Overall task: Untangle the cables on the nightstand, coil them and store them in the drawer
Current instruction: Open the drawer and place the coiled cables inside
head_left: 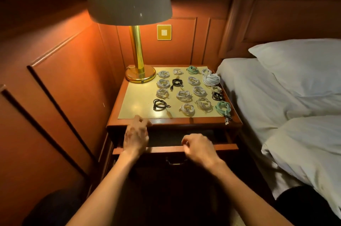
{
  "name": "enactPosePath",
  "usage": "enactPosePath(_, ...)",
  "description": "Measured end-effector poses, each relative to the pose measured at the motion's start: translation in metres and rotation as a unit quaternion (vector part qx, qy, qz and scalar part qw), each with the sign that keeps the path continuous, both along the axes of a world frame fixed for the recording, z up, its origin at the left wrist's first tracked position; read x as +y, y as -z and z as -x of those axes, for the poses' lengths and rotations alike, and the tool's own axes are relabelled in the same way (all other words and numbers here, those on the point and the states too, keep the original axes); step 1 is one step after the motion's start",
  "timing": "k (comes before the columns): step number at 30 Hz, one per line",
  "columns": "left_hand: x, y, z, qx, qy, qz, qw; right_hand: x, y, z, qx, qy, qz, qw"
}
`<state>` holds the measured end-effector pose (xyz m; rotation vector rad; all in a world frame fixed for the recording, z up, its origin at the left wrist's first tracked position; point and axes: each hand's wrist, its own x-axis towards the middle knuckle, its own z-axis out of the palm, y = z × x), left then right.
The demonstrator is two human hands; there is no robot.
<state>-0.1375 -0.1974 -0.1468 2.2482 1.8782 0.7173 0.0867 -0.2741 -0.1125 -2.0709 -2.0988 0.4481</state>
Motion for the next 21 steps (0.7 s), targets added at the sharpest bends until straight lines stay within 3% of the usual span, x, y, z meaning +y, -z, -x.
enactPosePath(1,-0.010,0.005,0.000,0.002,0.019,0.030,0.999,0.007,0.000,-0.011,-0.028,0.000,0.015,0.999)
enactPosePath(3,-0.019,0.009,-0.002,0.063,0.033,0.179,0.981,0.022,0.005,-0.033,-0.063,-0.003,0.125,0.990)
enactPosePath(5,-0.018,0.008,-0.001,0.130,0.029,0.286,0.949,0.031,0.010,-0.046,-0.040,0.009,0.218,0.975)
enactPosePath(12,-0.028,-0.015,0.002,0.165,0.047,0.373,0.912,0.022,0.015,-0.059,-0.015,-0.017,0.237,0.971)
enactPosePath(21,-0.089,-0.003,0.016,0.148,0.061,0.421,0.893,-0.031,0.013,-0.060,-0.042,-0.053,0.323,0.944)
